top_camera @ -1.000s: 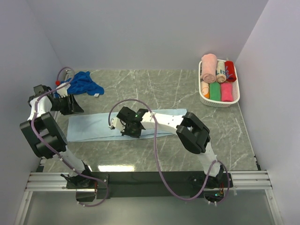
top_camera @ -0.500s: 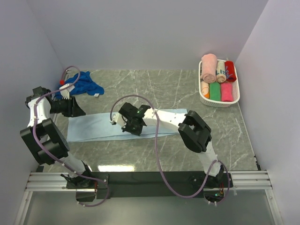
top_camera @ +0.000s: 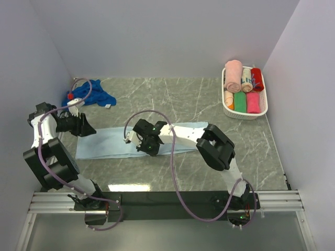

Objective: Roll the towels
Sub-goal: Fold the towel

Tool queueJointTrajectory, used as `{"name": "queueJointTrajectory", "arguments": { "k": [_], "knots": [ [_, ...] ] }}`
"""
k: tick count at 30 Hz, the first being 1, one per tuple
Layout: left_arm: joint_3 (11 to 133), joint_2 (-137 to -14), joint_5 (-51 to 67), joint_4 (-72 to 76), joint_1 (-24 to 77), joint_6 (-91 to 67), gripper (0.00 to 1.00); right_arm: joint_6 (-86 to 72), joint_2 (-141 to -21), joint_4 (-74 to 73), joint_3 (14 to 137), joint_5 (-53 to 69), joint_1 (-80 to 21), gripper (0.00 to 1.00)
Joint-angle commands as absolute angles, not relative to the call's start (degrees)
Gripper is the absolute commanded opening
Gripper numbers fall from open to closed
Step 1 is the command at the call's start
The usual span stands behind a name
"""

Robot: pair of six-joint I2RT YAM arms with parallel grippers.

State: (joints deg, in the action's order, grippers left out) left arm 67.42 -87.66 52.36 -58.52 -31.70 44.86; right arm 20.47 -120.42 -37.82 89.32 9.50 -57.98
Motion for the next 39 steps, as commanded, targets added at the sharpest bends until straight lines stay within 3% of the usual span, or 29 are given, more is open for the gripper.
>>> {"name": "queueJointTrajectory", "arguments": {
  "k": [1, 6, 9, 10, 17, 24, 30, 39],
  "knots": [
    [66.6, -85.6, 52.5, -61.4, -31.8, 52.8, 0.47, 19.2, -123.7, -37.9, 92.5, 8.0, -58.3, 0.02],
    [64.5, -83.0, 53.0, -67.7, -32.0, 64.2, 0.49, 18.0, -121.6, -39.5, 93.1, 8.4, -57.8, 0.19],
    [63.2, -81.9, 50.4, -69.2, -30.4, 68.6, 0.46, 16.8, -117.8, -41.0, 92.9, 11.6, -56.2, 0.34],
    [62.1, -81.7, 49.8, -69.1, -29.9, 69.0, 0.45, 16.4, -116.7, -41.5, 92.6, 13.5, -55.6, 0.34],
    [54.4, -76.8, 45.5, -62.8, -23.8, 70.8, 0.34, 13.0, -108.5, -41.2, 87.8, 22.8, -43.3, 0.34],
    [44.0, -68.0, 31.0, -42.3, -2.2, 60.2, 0.28, 9.5, -115.8, -42.7, 90.2, 16.4, -36.5, 0.28],
    [41.9, -71.7, 25.1, -36.3, 8.2, 55.0, 0.34, 6.1, -120.1, -43.2, 90.5, 11.7, -34.8, 0.27],
    [42.1, -76.9, 23.6, -34.4, 13.9, 52.4, 0.45, 5.2, -120.5, -43.7, 89.3, 11.2, -32.6, 0.26]
  ]
}}
